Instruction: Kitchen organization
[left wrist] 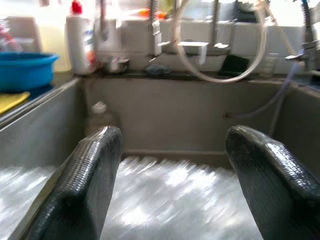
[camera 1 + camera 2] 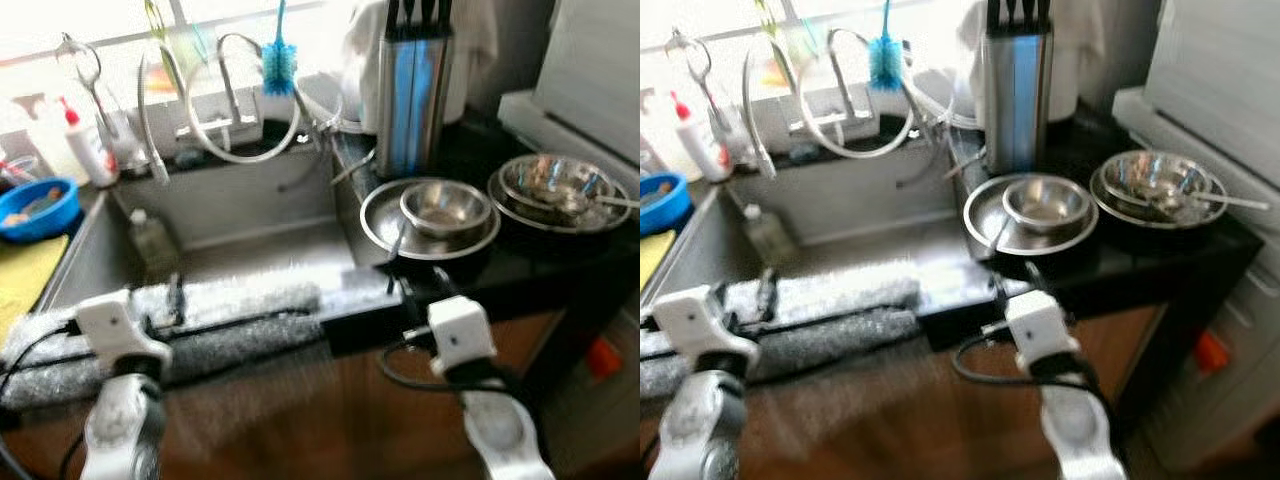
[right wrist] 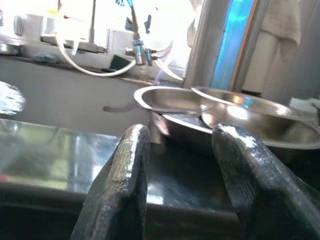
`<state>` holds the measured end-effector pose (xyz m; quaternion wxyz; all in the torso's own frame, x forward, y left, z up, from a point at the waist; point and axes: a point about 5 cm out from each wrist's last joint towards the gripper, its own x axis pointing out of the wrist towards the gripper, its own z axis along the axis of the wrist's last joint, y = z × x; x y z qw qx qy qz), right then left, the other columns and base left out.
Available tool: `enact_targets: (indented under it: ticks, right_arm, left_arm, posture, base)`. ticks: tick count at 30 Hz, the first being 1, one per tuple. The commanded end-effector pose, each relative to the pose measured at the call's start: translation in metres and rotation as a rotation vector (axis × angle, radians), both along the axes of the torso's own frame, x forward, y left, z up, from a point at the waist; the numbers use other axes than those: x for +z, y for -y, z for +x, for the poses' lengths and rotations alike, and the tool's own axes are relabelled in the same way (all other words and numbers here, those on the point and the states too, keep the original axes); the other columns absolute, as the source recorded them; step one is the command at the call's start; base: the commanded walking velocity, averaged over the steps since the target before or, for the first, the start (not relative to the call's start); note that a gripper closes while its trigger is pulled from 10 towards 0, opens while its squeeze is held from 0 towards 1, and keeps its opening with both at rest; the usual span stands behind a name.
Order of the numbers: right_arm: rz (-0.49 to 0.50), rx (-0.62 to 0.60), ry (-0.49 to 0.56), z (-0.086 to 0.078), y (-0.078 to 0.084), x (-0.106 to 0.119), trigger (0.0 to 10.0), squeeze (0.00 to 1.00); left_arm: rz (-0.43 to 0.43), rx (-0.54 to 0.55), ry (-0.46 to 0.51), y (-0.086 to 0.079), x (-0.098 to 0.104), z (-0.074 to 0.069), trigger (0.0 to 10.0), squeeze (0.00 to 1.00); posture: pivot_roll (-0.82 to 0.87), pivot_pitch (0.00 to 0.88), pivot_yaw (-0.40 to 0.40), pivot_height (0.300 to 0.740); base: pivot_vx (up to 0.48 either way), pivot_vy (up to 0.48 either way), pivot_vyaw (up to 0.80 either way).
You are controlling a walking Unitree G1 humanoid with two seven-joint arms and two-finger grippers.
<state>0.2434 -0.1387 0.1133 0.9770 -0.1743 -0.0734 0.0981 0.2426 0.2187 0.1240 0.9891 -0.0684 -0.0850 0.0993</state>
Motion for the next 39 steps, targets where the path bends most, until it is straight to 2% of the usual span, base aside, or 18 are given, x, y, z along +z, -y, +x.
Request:
enact_targets:
  ticks: [1,11,26,34,39]
  right_arm:
    - [-0.004,-0.005,0.003,0.000,0.003,0.001,10.0,0.00]
    - [-0.013,0.002,0.001,0.000,0.002,0.000,10.0,0.00]
    - [-0.018,0.020,0.010,-0.001,0.000,0.002,10.0,0.00]
    - [-0.033,0.075,0.029,-0.001,-0.009,0.007,10.0,0.00]
    - [-0.054,0.069,0.031,-0.002,-0.001,0.009,10.0,0.00]
  left_arm:
    - [0.005,-0.005,0.016,0.003,0.003,0.002,10.0,0.00]
    - [0.003,-0.004,0.023,0.003,0.004,0.003,10.0,0.00]
    - [-0.004,0.008,0.045,0.003,0.007,0.005,10.0,0.00]
    - [-0.009,0.002,0.040,0.004,0.004,0.006,10.0,0.00]
    - [-0.020,-0.005,0.035,0.008,0.001,0.009,10.0,0.00]
  posture:
    - [-0.09,0.000,0.132,0.740]
    - [-0.09,0.000,0.131,0.740]
    - [-0.09,0.000,0.129,0.740]
    - [-0.10,0.000,0.130,0.740]
    - [-0.13,0.000,0.115,0.740]
  base:
    - [0.322,0.000,0.00]
    - [0.327,0.000,0.00]
    - [0.000,0.000,0.00]
    - [0.000,0.000,0.00]
    - [0.000,0.000,0.00]
